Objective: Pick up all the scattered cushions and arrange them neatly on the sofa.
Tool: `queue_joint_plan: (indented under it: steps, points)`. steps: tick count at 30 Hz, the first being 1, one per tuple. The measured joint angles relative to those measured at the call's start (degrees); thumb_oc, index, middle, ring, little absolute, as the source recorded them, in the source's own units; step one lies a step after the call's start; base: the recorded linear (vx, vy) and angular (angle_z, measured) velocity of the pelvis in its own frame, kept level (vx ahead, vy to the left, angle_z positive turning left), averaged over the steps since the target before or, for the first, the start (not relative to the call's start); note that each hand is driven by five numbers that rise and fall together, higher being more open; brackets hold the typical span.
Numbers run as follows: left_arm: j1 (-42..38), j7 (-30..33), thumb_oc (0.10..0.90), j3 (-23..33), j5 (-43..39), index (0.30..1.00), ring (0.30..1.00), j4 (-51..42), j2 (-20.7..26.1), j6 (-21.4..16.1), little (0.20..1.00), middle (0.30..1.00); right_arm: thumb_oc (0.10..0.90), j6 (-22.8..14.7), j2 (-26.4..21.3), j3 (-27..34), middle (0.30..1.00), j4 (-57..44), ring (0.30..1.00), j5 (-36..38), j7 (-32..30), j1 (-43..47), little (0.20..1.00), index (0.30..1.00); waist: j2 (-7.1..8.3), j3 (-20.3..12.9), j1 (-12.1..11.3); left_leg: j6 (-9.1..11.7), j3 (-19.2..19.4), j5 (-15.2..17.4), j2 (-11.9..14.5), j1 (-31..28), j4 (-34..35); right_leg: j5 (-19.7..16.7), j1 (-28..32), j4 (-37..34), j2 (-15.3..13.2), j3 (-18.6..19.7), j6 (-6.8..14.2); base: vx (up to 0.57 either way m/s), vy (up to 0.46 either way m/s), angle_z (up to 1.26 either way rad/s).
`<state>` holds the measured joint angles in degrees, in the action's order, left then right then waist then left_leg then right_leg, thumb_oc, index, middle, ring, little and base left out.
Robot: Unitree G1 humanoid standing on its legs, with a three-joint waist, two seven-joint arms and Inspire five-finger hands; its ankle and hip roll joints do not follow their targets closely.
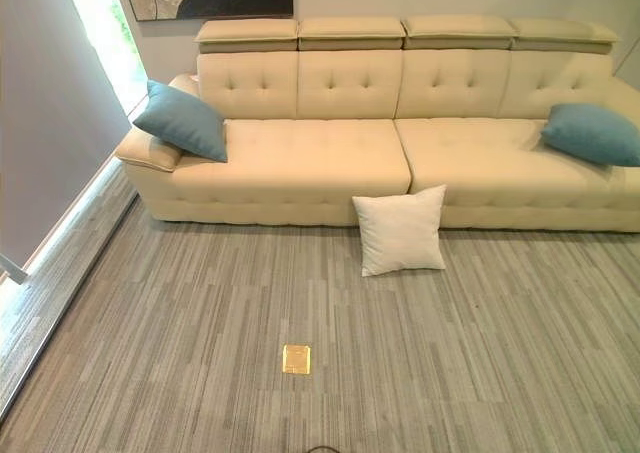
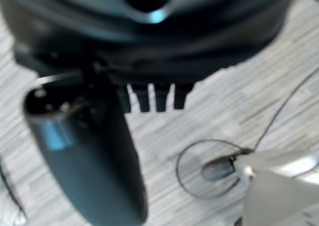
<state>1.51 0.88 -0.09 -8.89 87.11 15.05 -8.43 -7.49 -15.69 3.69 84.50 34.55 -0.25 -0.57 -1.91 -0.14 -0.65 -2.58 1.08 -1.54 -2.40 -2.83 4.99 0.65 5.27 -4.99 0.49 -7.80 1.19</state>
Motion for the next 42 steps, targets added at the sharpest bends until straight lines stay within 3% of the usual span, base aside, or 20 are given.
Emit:
queue_joint_plan:
  steps: [4, 14, 18, 21, 22, 23, 24, 26, 27, 28, 29, 30, 33, 36, 38, 39, 42]
  points:
    - [-0.08, 0.26, 0.8, -0.35, 0.01, 0.9, 0.9, -0.65, -0.07, -0.18, 0.9, 0.9, 0.8, -0.29, 0.63, -1.22, 0.9, -1.28, 0.9, -0.23, -0.01, 0.08, 0.9, 0.9, -0.03, 0.04, -0.01, 0.0, -0.02, 0.0, 0.0, 0.12, 0.0, -0.12, 0.01, -0.22, 0.01, -0.07, -0.04, 0.0, -0.023, 0.0]
    - [0.04, 1.18, 0.8, -7.91, 4.6, 0.9, 0.9, -2.3, -1.98, -0.36, 0.9, 0.9, 0.8, -0.48, 1.44, -3.65, 0.9, -2.25, 0.9, -1.92, 0.14, 0.44, 0.9, 0.9, -0.18, 0.44, -0.05, 0.16, -1.13, -0.12, -0.12, 0.9, 0.0, -0.1, -0.27, -0.25, -0.04, -1.42, -0.06, 0.02, -0.03, 0.06]
    - [0.13, 1.14, 0.8, -8.41, 5.21, 0.9, 0.9, -2.59, -2.77, -0.52, 0.9, 0.9, 0.8, -0.22, 1.69, -6.59, 0.9, -2.24, 0.9, -4.6, 1.14, 0.5, 0.9, 0.9, -0.06, 0.76, -0.07, 0.26, -1.39, -0.2, -0.13, 1.1, -0.01, -0.09, -0.15, -0.26, -0.04, -1.63, -0.08, 0.02, -0.032, 0.04]
    - [0.0, 1.61, 0.8, -8.89, 6.73, 0.9, 0.9, -3.06, -2.86, -1.27, 0.9, 0.9, 0.8, -0.07, 1.86, -12.54, 0.9, -3.02, 0.9, -12.13, 1.04, 1.11, 0.9, 0.9, 0.43, 1.72, -0.25, 0.35, -2.14, -0.26, -0.24, 2.45, -0.92, -0.06, -0.24, -0.26, -0.05, -2.46, -0.05, -0.08, -0.077, 0.19]
    - [-1.29, 2.22, 0.8, -8.99, 6.88, 0.9, 0.9, -3.95, -2.81, -1.4, 0.9, 0.9, 0.8, 0.22, 1.87, -14.64, 0.9, -4.08, 0.9, -15.44, 1.18, 1.37, 0.9, 0.9, 0.11, 2.68, -0.45, 0.76, -3.58, -0.39, -0.55, 5.89, -3.49, 0.03, -1.91, -0.21, 0.23, -3.45, 0.08, -0.18, -0.066, 0.46]
    - [-2.64, 2.3, 0.8, -9.03, 6.92, 0.9, 0.9, -4.23, -2.85, -1.52, 0.9, 0.9, 0.8, 0.28, 1.89, -14.63, 0.9, -4.23, 0.9, -16.09, 1.16, 2.21, 0.9, 0.9, 0.91, 3.25, -1.0, 1.35, -4.21, -0.64, -0.87, 8.49, -5.61, 0.03, -3.21, -0.14, 0.02, -4.13, 0.3, -0.22, -0.044, 0.62]
    - [-5.21, 2.35, 0.8, -9.02, 6.92, 0.9, 0.9, -5.29, -2.87, -1.68, 0.9, 0.9, 0.8, 0.48, 1.8, -14.43, 0.9, -4.29, 0.9, -17.15, 1.16, 4.06, 0.9, 0.9, 1.23, 6.1, -2.24, 4.22, -5.1, -2.62, -1.53, 11.29, -7.63, -1.28, -4.79, -0.19, -0.96, -5.26, -0.26, -0.15, -0.017, 0.68]
    - [-8.7, 3.3, 0.8, -9.57, 7.21, 0.9, 0.9, -5.51, -2.81, -1.99, 0.9, 0.9, 0.8, 0.43, 1.59, -14.51, 0.9, -4.53, 0.9, -18.46, 1.03, 5.76, 0.9, 0.9, 3.04, 9.18, -1.89, 9.36, -4.93, -6.05, -3.69, 16.72, -12.52, -2.39, -6.15, -0.29, -3.41, -9.85, -1.6, -0.01, 0.031, 1.01]
    - [-9.09, 3.69, 0.8, -10.37, 7.35, 0.9, 0.9, -5.69, -2.46, -2.07, 0.9, 0.9, 0.8, 0.57, 1.57, -14.57, 0.9, -4.39, 0.9, -19.32, 0.99, 6.61, 0.9, 0.9, 3.91, 10.06, -2.25, 9.21, -1.13, -5.66, -3.45, 18.32, -13.49, -2.49, -6.18, -0.32, -4.35, -11.75, -2.2, 0.17, 0.128, 1.17]
    - [-8.51, 3.92, 0.8, -10.56, 8.12, 0.9, 0.9, -5.69, -1.81, -2.14, 0.9, 0.9, 0.8, 0.48, 1.24, -14.35, 0.9, -4.43, 0.9, -20.17, 0.71, 6.59, 0.9, 0.9, 4.2, 10.24, -2.32, 7.22, 4.14, -4.55, -0.63, 18.87, -13.13, -1.1, -5.67, -0.68, -3.95, -13.85, -2.56, 0.25, 0.181, 0.94]
    - [-8.11, 3.91, 0.8, -10.55, 8.63, 0.9, 0.9, -5.53, -1.52, -2.14, 0.9, 0.9, 0.8, 0.41, 1.05, -14.42, 0.9, -4.46, 0.9, -20.27, 0.43, 6.38, 0.9, 0.9, 3.78, 10.08, -2.45, 7.18, 6.06, -4.49, 0.87, 18.81, -12.07, -0.95, -5.42, -0.53, -3.42, -14.36, -2.61, 0.29, 0.222, 0.71]
    - [-7.41, 3.85, 0.8, -10.55, 9.16, 0.9, 0.9, -5.47, -1.37, -2.14, 0.9, 0.9, 0.8, 0.43, 0.8, -14.08, 0.9, -4.69, 0.9, -20.27, -0.11, 7.38, 0.9, 0.9, 3.5, 10.01, -3.46, 7.39, 6.55, -4.55, 3.03, 18.99, -9.95, -0.11, -5.36, -0.32, -2.77, -14.71, -1.25, 0.27, 0.22, 0.29]
    - [-4.39, 3.36, 0.8, -9.2, 9.48, 0.9, 0.9, -4.17, -2.24, -1.6, 0.9, 0.9, 0.8, 0.07, 0.68, -13.95, 0.9, -5.12, 0.9, -20.34, -0.17, 7.82, 0.9, 0.9, 3.66, 9.87, -4.87, 6.95, 5.97, -4.79, 4.56, 17.59, -2.54, -0.29, -4.45, -0.27, -1.7, -13.82, 0.94, 0.33, 0.255, -0.15]
    - [-1.29, 1.97, 0.8, -7.95, 10.24, 0.9, 0.9, -0.88, -3.99, -0.24, 0.9, 0.9, 0.8, -0.55, 0.92, -13.37, 0.9, -6.06, 0.9, -20.54, -0.11, 6.77, 0.9, 0.9, 3.44, 8.78, -4.89, 5.04, 6.18, -6.05, 4.04, 15.36, -1.22, 0.89, -1.96, -0.29, -1.58, -13.84, 1.56, 0.35, 0.3, -0.16]
    - [0.12, 2.12, 0.8, -8.03, 11.09, 0.9, 0.9, 0.01, -3.76, 0.32, 0.9, 0.9, 0.8, 0.07, 2.32, -13.38, 0.9, -6.4, 0.9, -20.59, -0.12, 5.42, 0.9, 0.9, 5.16, 6.86, -5.02, 0.9, 6.4, -7.24, 2.39, 12.86, 0.16, 2.46, -1.46, 2.0, -3.12, -13.85, 1.88, 0.32, 0.362, 0.07]
    - [0.44, 1.98, 0.8, -8.1, 11.36, 0.9, 0.9, 0.0, -3.4, 0.72, 0.9, 0.9, 0.8, 0.35, 3.22, -13.39, 0.9, -6.43, 0.9, -20.6, -0.09, 4.58, 0.9, 0.9, 5.79, 6.44, -4.81, -0.78, 6.4, -5.92, 1.52, 11.52, 0.27, 4.73, -2.11, 6.9, -5.03, -13.89, 2.57, 0.29, 0.375, 0.17]
    - [0.73, 2.26, 0.8, -10.6, 11.89, 0.9, 0.9, -1.99, -2.61, 0.33, 0.9, 0.9, 0.8, 0.66, 5.27, -14.27, 0.9, -7.4, 0.9, -20.75, 0.35, 3.44, 0.9, 0.9, 5.62, 4.48, -5.0, -2.5, 7.1, -3.33, -0.01, 7.12, 0.11, 8.38, -6.06, 24.38, -10.22, -13.9, 2.28, 0.32, 0.372, -0.01]
